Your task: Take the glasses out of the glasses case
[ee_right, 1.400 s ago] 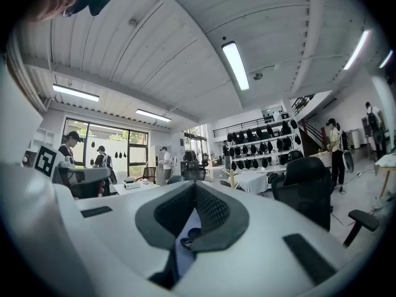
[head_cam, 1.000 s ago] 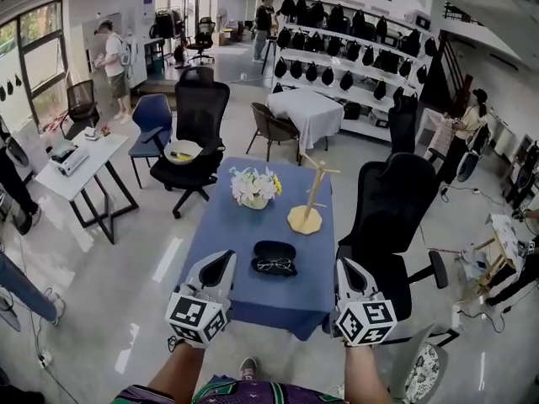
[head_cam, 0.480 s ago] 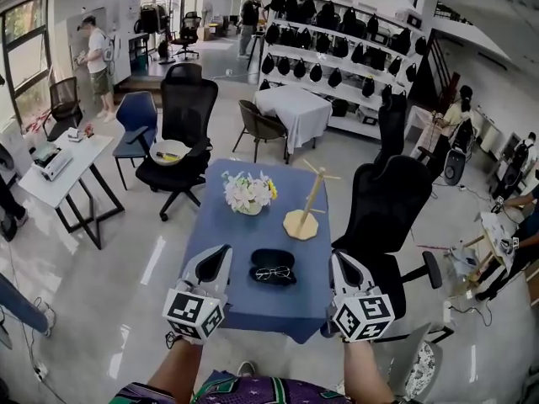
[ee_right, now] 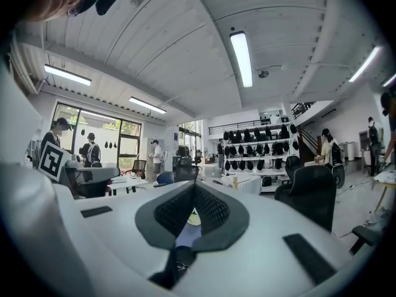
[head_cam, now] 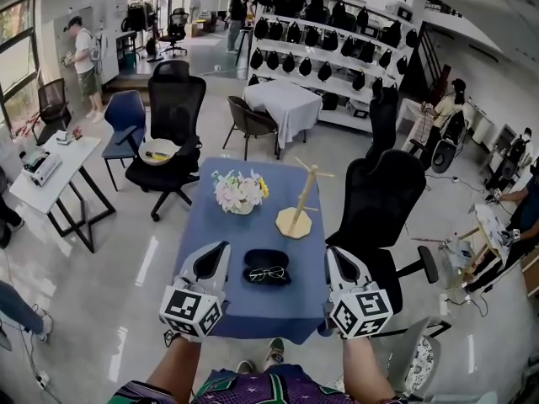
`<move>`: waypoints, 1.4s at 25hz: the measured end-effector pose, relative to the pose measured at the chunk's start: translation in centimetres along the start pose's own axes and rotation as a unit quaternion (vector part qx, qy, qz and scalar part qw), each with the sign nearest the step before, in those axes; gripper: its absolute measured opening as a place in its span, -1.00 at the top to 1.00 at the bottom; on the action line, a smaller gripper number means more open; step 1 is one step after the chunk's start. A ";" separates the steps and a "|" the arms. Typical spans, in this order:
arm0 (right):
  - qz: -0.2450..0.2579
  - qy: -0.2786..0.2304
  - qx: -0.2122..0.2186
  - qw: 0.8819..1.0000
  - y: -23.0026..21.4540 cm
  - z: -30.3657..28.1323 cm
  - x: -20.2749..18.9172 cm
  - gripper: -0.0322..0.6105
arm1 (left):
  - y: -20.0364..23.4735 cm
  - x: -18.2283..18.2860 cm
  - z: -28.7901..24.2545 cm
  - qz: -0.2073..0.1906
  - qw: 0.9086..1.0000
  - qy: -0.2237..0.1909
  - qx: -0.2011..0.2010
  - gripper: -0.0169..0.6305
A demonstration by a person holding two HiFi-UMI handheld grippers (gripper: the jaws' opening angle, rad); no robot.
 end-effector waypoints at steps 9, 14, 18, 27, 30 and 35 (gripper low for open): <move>-0.002 -0.023 0.027 0.999 -1.2 -3.0 1.8 0.89 | 0.0 0.6 -2.3 -0.010 1.000 0.002 0.014 0.90; -0.003 -0.028 0.024 0.999 -2.2 -4.1 2.1 0.89 | 0.0 1.2 -3.3 -0.019 1.000 -0.005 0.023 0.90; -0.003 -0.022 0.035 0.999 -2.5 -4.6 1.9 0.79 | -0.1 1.1 -3.7 -0.019 0.999 -0.002 0.026 0.90; 0.015 0.013 0.060 0.998 -2.7 -6.3 -0.1 0.67 | -0.4 0.5 -4.4 -0.021 0.999 0.003 0.034 0.90; 0.021 0.030 0.064 0.997 -3.0 -7.1 -1.4 0.67 | -0.3 0.1 -4.9 -0.024 0.999 0.006 0.035 0.90; 0.028 0.063 0.073 0.995 -3.3 -8.7 -4.1 0.67 | 0.1 -1.2 -5.5 -0.023 0.999 0.019 0.039 0.90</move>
Point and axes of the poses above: the fingertips, and each gripper's own axes: z backward along the fingers, y to its left, x out of its top, the point moved 2 cm from there along z, backward along the fingers, and after that the axes turned 5 degrees about y, right-handed, at the moved point
